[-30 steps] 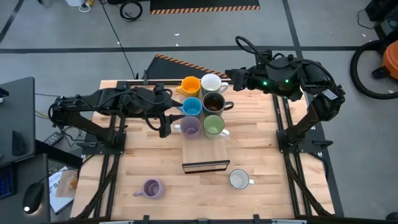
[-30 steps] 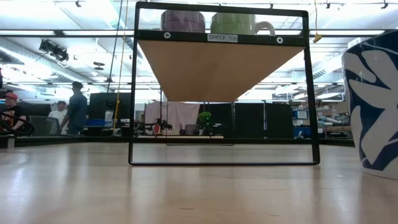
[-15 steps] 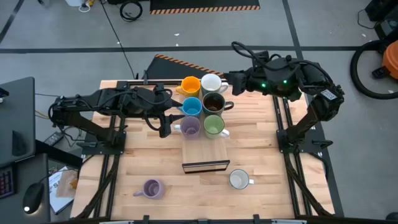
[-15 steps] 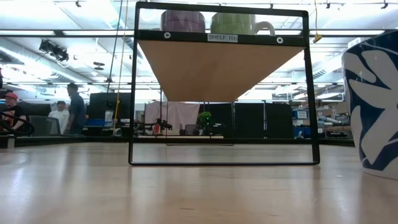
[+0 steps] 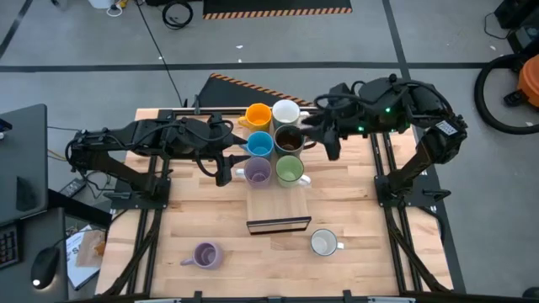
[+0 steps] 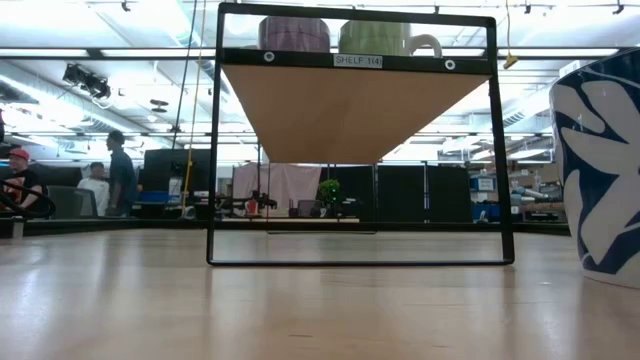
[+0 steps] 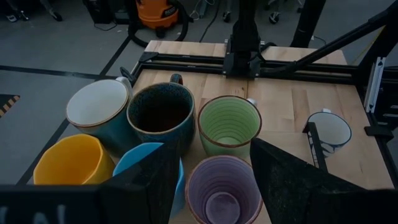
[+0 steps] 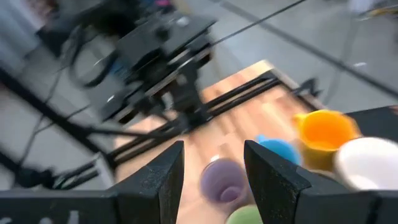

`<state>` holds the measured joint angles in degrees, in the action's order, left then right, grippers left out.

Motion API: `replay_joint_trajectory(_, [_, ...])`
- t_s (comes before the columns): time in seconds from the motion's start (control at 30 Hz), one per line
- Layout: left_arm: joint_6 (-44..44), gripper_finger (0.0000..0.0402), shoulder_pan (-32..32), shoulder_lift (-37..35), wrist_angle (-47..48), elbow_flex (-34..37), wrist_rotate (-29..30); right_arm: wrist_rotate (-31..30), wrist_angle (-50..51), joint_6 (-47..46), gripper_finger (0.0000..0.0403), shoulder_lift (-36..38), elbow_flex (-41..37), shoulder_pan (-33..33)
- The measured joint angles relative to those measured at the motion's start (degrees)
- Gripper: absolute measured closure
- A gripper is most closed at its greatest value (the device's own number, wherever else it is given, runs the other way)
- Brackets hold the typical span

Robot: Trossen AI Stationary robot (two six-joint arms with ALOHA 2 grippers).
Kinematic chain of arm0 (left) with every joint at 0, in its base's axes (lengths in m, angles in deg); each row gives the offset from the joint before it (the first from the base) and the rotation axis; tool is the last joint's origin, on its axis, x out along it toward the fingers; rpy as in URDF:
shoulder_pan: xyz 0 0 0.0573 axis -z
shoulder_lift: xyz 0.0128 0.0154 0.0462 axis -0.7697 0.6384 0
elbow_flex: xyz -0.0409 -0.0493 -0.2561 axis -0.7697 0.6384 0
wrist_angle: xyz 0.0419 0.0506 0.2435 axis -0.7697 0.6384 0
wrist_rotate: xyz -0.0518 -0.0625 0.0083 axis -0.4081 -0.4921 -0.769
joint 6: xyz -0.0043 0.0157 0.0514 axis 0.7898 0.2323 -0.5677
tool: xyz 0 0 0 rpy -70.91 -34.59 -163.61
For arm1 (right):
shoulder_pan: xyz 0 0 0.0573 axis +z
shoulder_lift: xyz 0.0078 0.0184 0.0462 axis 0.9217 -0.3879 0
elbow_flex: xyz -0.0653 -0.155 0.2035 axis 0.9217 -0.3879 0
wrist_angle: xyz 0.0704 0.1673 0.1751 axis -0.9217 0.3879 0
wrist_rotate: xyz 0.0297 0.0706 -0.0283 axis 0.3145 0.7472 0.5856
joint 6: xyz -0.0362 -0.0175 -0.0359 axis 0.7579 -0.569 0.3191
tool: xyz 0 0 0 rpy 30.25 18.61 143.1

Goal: Place coffee mugs
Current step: Put the blue patterned mug on the shelf

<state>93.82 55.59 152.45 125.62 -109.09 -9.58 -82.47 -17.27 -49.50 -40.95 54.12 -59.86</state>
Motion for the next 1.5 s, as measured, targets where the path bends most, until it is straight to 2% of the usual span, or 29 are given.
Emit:
replay_joint_trajectory(0.17, [0.00, 0.0198, 0.01, 0.00, -0.01, 0.00, 0.01, 8.85, 0.98, 1.11, 0.0230, 0.00, -0.01, 0.50])
replay_joint_trajectory(0.27, [0.00, 0.0198, 0.00, 0.00, 0.00, 0.00, 0.02, 11.02, 3.61, 1.77, 0.0230, 0.19, -0.01, 1.21])
replay_joint_trajectory(0.47, [0.00, 0.0198, 0.01, 0.00, -0.02, 0.00, 0.02, 8.74, 10.40, 3.36, 0.0230, 0.68, -0.01, 3.74])
replay_joint_trajectory(0.77, [1.17, 0.0198, 0.02, -0.02, -0.13, 0.00, 0.00, 7.18, 16.99, -3.85, 0.0230, 0.25, -1.17, 8.23])
replay_joint_trajectory(1.0, [14.06, 0.0198, 0.04, -0.02, -1.47, 0.00, -0.07, 9.16, 17.77, -10.60, 0.0229, -2.17, -8.22, 15.65])
replay_joint_trajectory(1.2, [13.16, 0.0198, 0.07, -0.02, 0.61, 0.00, -0.04, 9.34, 18.71, -16.23, 0.0230, -4.45, -15.28, 22.64])
replay_joint_trajectory(1.5, [14.67, 0.0198, 0.09, 0.00, 1.16, 0.00, -0.06, 9.28, 14.45, -19.95, 0.0230, -5.97, -24.88, 27.62])
